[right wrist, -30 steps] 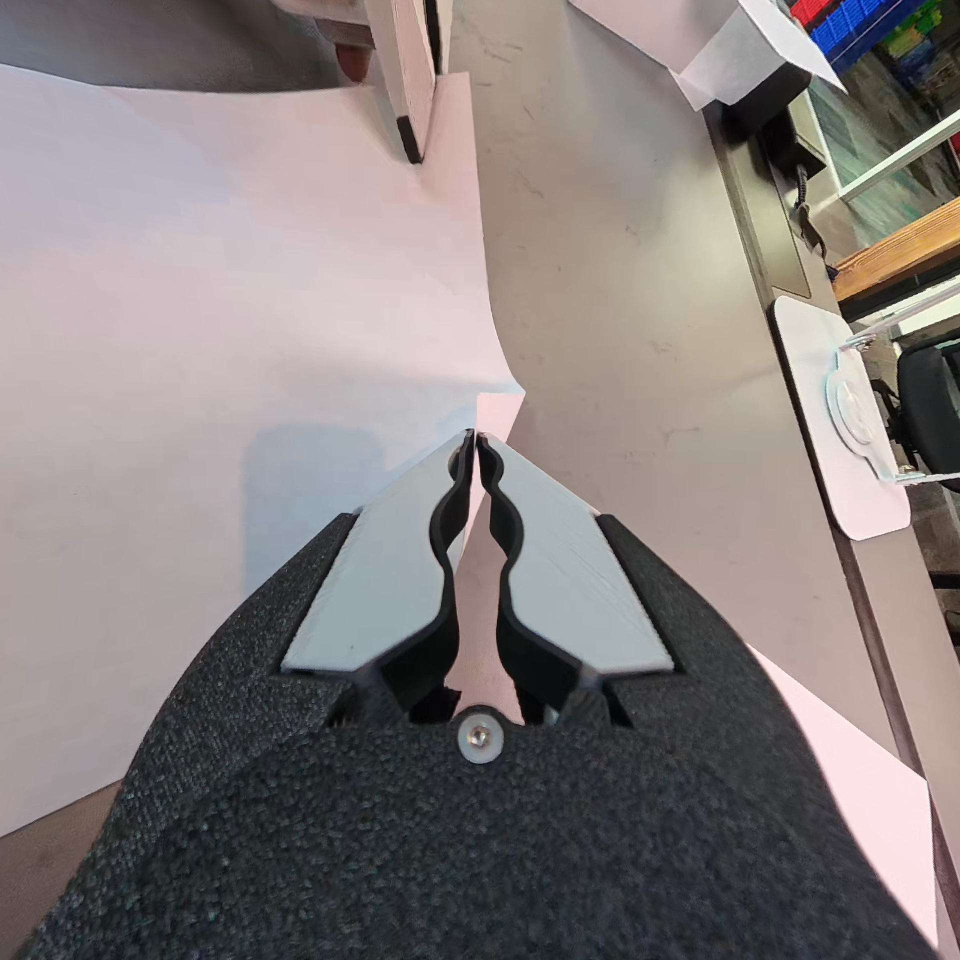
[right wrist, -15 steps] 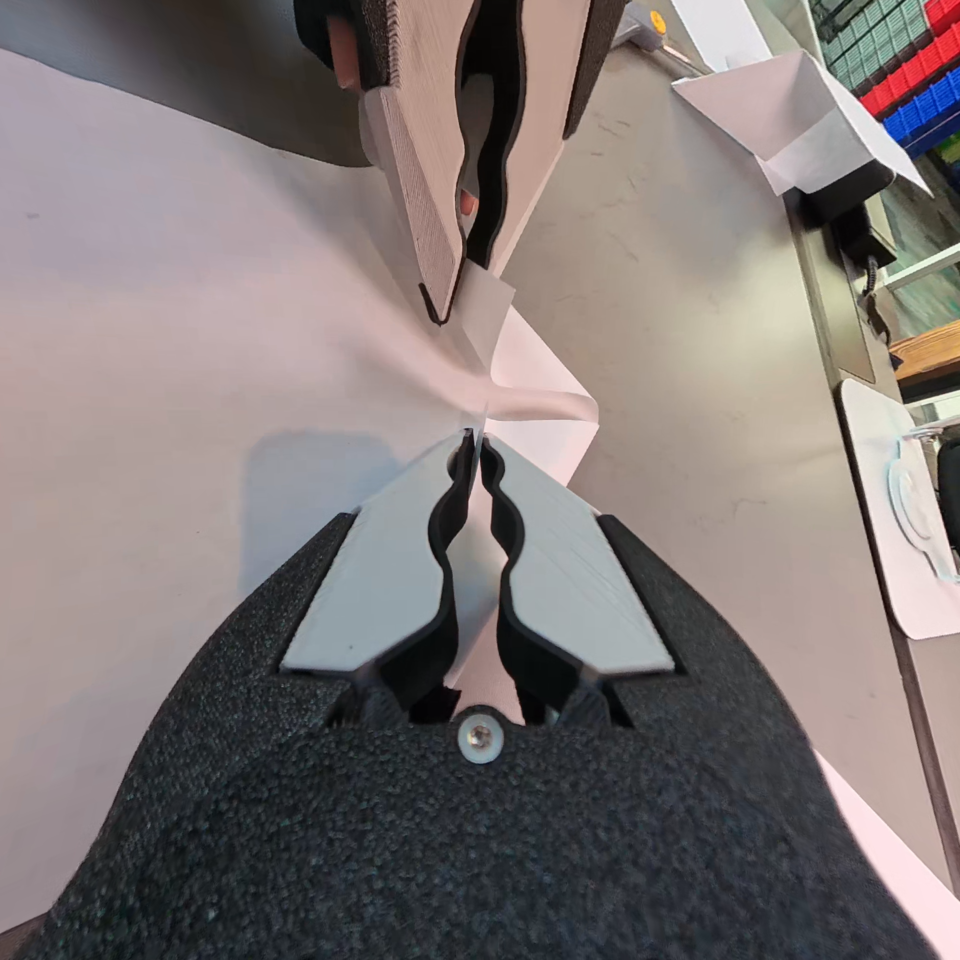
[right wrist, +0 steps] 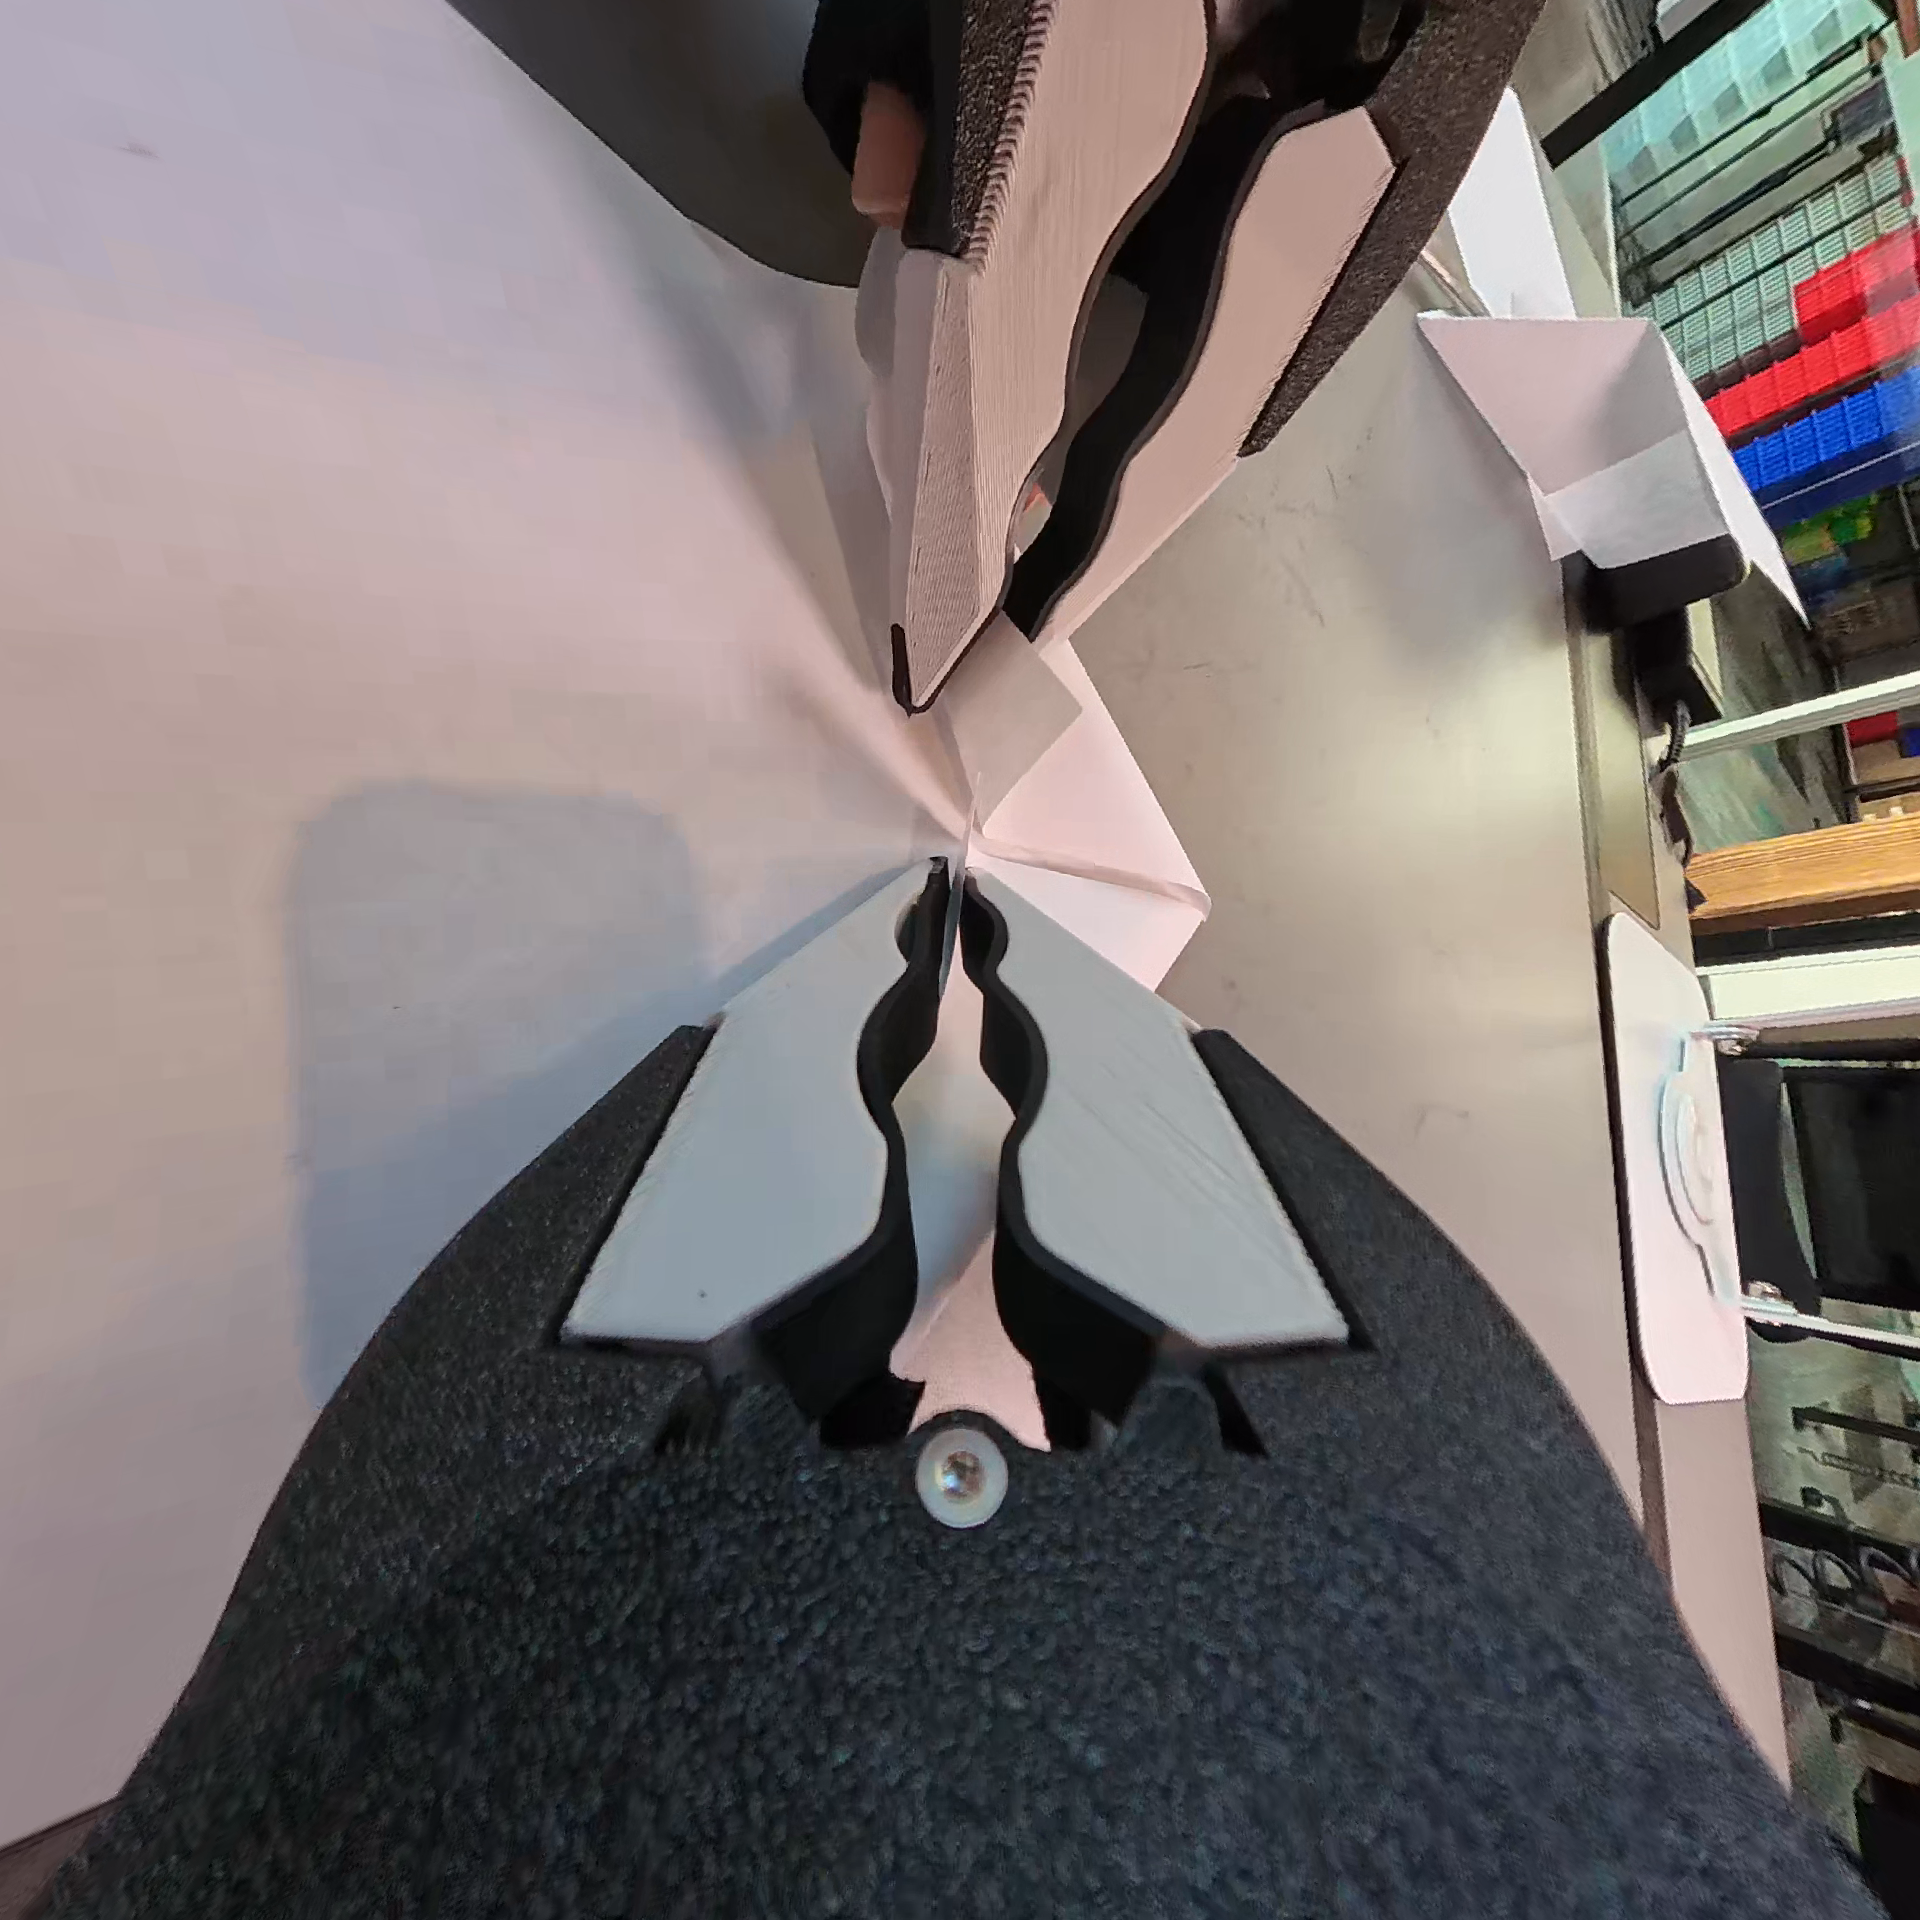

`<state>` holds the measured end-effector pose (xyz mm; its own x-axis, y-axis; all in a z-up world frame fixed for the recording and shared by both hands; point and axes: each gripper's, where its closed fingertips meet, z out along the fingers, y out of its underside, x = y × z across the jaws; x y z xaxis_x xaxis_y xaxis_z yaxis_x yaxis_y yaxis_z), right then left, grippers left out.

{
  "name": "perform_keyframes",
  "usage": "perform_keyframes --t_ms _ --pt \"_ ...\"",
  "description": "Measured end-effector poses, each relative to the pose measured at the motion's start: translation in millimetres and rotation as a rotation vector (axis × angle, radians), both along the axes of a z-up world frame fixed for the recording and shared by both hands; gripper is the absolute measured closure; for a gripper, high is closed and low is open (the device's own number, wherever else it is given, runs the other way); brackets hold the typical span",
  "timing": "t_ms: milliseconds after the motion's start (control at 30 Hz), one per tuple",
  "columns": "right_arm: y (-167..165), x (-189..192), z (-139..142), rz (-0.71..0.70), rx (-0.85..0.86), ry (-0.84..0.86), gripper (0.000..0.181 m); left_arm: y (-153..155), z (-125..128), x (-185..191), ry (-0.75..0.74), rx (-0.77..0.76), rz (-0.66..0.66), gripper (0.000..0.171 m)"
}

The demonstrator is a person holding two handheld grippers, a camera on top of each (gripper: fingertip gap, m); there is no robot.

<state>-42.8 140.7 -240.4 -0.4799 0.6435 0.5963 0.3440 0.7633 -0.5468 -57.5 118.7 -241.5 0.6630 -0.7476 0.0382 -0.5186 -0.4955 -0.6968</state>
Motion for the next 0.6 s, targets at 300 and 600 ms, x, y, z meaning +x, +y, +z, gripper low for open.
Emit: perform_keyframes --t_ms 300,600 --pt "0 1 9 0.020 -0.007 0.047 0.181 -2 0 1 -0.016 -0.041 -0.002 0.165" --pt "12 0 26 -0.054 -0.134 0.116 0.181 -1 8 -8 -0.052 -0.070 0.011 0.162"
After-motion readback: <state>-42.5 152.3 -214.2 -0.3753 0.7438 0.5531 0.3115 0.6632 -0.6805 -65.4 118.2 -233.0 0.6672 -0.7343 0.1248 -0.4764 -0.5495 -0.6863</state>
